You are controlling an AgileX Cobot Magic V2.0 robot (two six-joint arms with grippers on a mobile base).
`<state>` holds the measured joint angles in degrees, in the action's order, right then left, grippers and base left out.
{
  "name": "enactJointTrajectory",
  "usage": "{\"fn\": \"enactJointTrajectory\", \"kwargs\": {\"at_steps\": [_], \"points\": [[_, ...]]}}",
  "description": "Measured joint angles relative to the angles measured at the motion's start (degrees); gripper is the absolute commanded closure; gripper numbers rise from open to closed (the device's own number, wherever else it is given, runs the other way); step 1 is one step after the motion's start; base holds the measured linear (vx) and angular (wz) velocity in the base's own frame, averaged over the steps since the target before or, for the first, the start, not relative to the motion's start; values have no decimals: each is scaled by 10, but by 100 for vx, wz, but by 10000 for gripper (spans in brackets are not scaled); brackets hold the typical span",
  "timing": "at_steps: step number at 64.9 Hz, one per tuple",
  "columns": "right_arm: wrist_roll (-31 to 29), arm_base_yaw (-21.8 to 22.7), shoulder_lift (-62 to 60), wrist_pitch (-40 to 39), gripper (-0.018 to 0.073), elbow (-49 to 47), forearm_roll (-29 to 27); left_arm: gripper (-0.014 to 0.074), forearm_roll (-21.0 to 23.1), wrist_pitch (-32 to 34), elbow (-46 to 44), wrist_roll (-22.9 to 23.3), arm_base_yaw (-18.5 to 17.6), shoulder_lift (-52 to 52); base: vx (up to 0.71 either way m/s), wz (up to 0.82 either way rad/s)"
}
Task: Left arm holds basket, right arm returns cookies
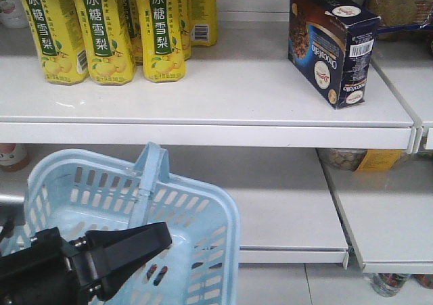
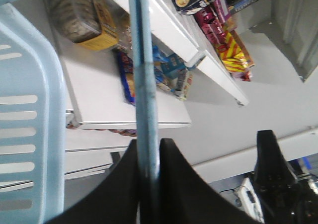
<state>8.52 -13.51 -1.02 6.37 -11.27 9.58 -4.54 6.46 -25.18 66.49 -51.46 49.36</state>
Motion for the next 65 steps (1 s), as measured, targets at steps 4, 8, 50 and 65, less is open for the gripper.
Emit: {"fn": "enactJointTrajectory", "kwargs": {"at_steps": [4, 8, 50, 65], "points": [[0, 0, 0, 0, 566, 0, 0, 599, 0, -34, 0, -15, 10, -17, 0, 0], [0, 0, 0, 0, 566, 0, 0, 599, 1, -65, 0, -27, 22, -36, 0, 0], [0, 0, 0, 0, 566, 0, 0, 599, 2, -180, 122, -136, 183, -258, 0, 0], [0, 0, 0, 0, 566, 0, 0, 599, 2, -198, 152, -270, 254, -327, 0, 0]]}}
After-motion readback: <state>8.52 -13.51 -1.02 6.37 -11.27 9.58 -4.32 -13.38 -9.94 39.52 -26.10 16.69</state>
